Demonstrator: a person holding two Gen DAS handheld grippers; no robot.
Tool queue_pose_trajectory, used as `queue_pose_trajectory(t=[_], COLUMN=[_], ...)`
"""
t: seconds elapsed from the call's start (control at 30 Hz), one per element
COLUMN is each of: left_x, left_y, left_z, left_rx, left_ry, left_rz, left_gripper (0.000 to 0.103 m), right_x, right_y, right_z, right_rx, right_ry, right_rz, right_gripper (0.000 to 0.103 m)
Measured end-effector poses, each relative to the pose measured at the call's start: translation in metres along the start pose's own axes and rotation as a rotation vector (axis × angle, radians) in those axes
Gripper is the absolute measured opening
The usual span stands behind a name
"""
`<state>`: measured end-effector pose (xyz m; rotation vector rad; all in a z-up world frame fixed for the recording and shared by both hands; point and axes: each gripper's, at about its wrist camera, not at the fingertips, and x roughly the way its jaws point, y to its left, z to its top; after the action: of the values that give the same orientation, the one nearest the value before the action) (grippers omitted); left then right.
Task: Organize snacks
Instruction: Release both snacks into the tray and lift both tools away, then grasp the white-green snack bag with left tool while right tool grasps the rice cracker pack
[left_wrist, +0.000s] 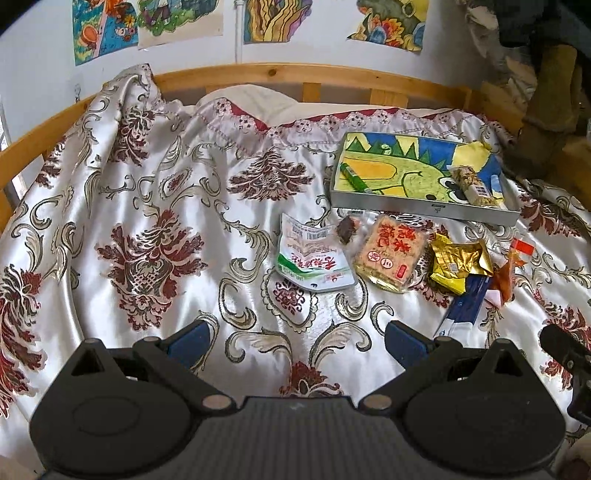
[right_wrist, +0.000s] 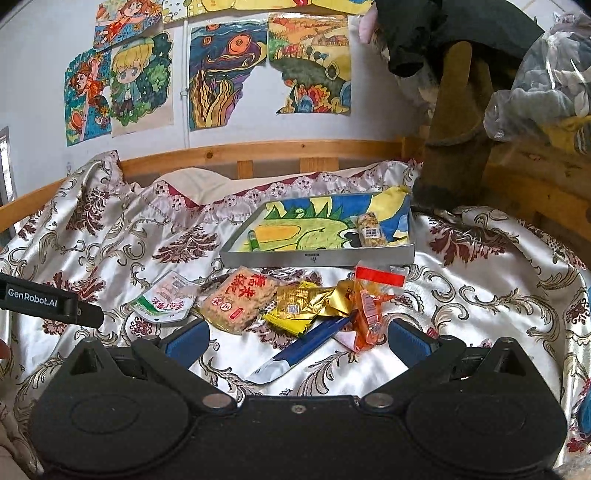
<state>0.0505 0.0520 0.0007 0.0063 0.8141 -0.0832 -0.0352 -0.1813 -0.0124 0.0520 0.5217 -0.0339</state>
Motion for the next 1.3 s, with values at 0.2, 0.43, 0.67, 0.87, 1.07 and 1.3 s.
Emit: queue_pose_trajectory(t=[0.2,0.43,0.67,0.87,1.07,1.3], left_x=[0.019,0.041,0.075,0.099,0.144,0.176], left_y=[0.000,0.002,0.017,0.016,0.003,-0.003], left_z=[0.007,0.022,0.040,0.059,0.076,0.083], left_rx=[0.011,0.013,-0.052,-0.030,0.085,0.092], left_ry=[0.042,0.071,0.168,0.143,0.146,0.147], left_rz=[0.012,0.018,-0.013,0.007,-0.028,-0.095], left_gripper=[0.103,0.103,0.103,0.103,0.103,0.102], right_x=[0.017,0.044,0.082,0.117,0.147,0.176], right_y=[0.003,0.013,0.025,0.037,0.049,0.048], right_z=[0.006,0.020,0.028,0.025,0.015,0.011], right_rx=[-0.036,-0.098,-0.245,-0.236,-0.219,-0.116], right_ry=[0.064,0.085,0.044,0.087,0.174,0.229], right_rz=[0.061,0.191,0.243,0.315,0.366,0.344], right_gripper=[0.102,0.102,0.102,0.100,0.091,0.089])
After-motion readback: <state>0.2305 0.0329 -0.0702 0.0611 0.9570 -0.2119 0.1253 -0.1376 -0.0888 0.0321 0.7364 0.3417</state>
